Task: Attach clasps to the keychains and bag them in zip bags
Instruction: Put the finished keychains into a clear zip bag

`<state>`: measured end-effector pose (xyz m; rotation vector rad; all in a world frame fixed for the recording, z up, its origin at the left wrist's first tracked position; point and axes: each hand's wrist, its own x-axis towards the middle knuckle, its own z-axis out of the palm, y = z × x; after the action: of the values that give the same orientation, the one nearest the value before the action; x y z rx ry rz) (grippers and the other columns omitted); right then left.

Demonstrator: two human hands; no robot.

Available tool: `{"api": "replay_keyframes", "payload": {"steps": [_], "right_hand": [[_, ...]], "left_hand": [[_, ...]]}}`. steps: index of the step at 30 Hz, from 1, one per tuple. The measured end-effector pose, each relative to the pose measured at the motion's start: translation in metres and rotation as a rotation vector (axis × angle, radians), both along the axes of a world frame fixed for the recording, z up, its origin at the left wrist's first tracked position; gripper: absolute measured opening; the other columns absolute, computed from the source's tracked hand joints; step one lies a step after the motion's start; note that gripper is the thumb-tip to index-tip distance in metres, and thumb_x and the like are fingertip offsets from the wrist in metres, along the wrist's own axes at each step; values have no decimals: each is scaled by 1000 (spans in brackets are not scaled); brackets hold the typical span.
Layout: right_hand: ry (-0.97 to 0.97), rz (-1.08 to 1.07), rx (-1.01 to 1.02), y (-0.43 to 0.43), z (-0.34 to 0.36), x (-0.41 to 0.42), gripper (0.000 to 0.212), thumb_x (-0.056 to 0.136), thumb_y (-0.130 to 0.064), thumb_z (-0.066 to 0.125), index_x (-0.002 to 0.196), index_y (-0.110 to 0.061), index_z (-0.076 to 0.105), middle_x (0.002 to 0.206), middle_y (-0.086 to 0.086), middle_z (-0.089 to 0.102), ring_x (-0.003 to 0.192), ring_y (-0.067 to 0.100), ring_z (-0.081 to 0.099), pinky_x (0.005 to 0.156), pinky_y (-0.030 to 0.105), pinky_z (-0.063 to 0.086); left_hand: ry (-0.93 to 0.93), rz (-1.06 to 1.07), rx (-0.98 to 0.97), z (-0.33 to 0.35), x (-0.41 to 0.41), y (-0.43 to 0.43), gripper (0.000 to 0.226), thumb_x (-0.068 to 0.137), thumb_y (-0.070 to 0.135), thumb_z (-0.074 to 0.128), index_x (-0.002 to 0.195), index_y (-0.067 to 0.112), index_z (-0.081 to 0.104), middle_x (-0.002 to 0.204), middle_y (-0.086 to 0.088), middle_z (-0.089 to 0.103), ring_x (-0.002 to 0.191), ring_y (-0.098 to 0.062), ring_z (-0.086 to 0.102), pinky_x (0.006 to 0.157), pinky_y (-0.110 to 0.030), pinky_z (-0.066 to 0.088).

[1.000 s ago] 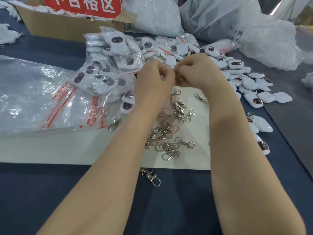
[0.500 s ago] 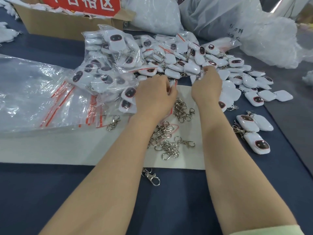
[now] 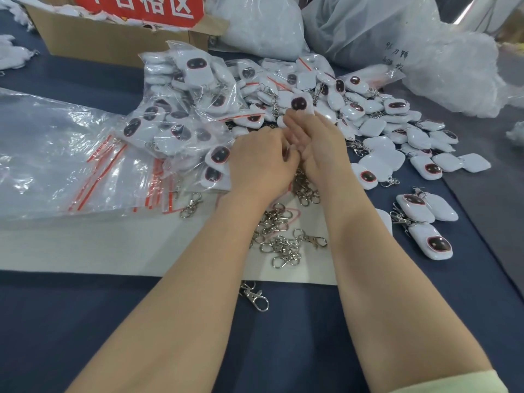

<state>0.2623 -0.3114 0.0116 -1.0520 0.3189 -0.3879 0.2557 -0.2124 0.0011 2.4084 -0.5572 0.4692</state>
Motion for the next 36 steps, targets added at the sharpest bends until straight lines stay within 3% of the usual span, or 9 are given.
{"api": "replay_keyframes", "payload": {"steps": [5,11,15,18,23,29,32,34,36], "right_hand": [[39,-113,-231,4,-1,1,10,94,-13,60,84,-12,58,56,0,62,45,6,54,49,20,46],[133,-138,-410,5,-1,0,19,94,-13,57,76,-16,58,49,-7,59,44,4,53,52,21,46],[254,-233,-765,7,-4,2,6,91,-17,56,89,-18,61,73,-4,61,75,15,62,78,32,50],[337,-182,-958,5,-2,1,20,91,-16,53,103,-17,68,88,-5,59,98,18,60,81,24,43],[406,-8,-1122,-3,2,2,31,89,-9,52,114,-18,69,124,7,62,116,19,55,99,28,43],[392,110,-1216,-9,5,-1,37,90,-6,52,123,-17,64,130,3,61,120,18,54,104,33,41],[404,117,-1290,-11,4,0,35,91,-14,56,125,-20,63,126,5,63,112,18,56,98,31,44],[428,120,-1379,-8,3,2,37,90,-21,57,127,-22,62,125,9,62,109,23,57,92,32,45],[450,89,-1434,-3,0,3,41,90,-26,57,130,-21,59,130,13,56,113,29,56,93,33,44]], "left_hand": [[-46,6,50,-2,-1,-4,17,87,33,50,80,19,57,84,-1,60,86,-29,57,70,-31,26],[-65,-5,25,-1,-2,-5,16,86,30,51,83,18,60,89,-5,65,85,-30,57,71,-32,24],[-59,-26,48,-1,-2,-4,4,84,23,50,81,21,52,92,-6,64,88,-32,56,70,-32,23],[-78,-26,87,-1,-2,-3,18,83,22,50,95,15,62,94,-6,64,90,-32,56,71,-31,22],[-71,-28,132,-2,0,-5,24,83,26,54,100,11,63,98,-8,63,94,-33,56,77,-34,29],[9,-51,140,3,-1,-3,11,81,29,54,77,18,57,77,-1,54,81,-28,54,78,-34,32],[105,-46,-16,7,1,-4,15,87,16,45,90,11,59,94,-6,58,92,-25,53,84,-32,36],[224,-17,-320,14,4,-2,22,92,8,40,108,6,55,119,-8,49,110,-18,46,96,-26,33],[235,51,-582,18,3,0,20,95,8,39,110,5,51,117,-4,41,108,-12,38,96,-21,28]]}}
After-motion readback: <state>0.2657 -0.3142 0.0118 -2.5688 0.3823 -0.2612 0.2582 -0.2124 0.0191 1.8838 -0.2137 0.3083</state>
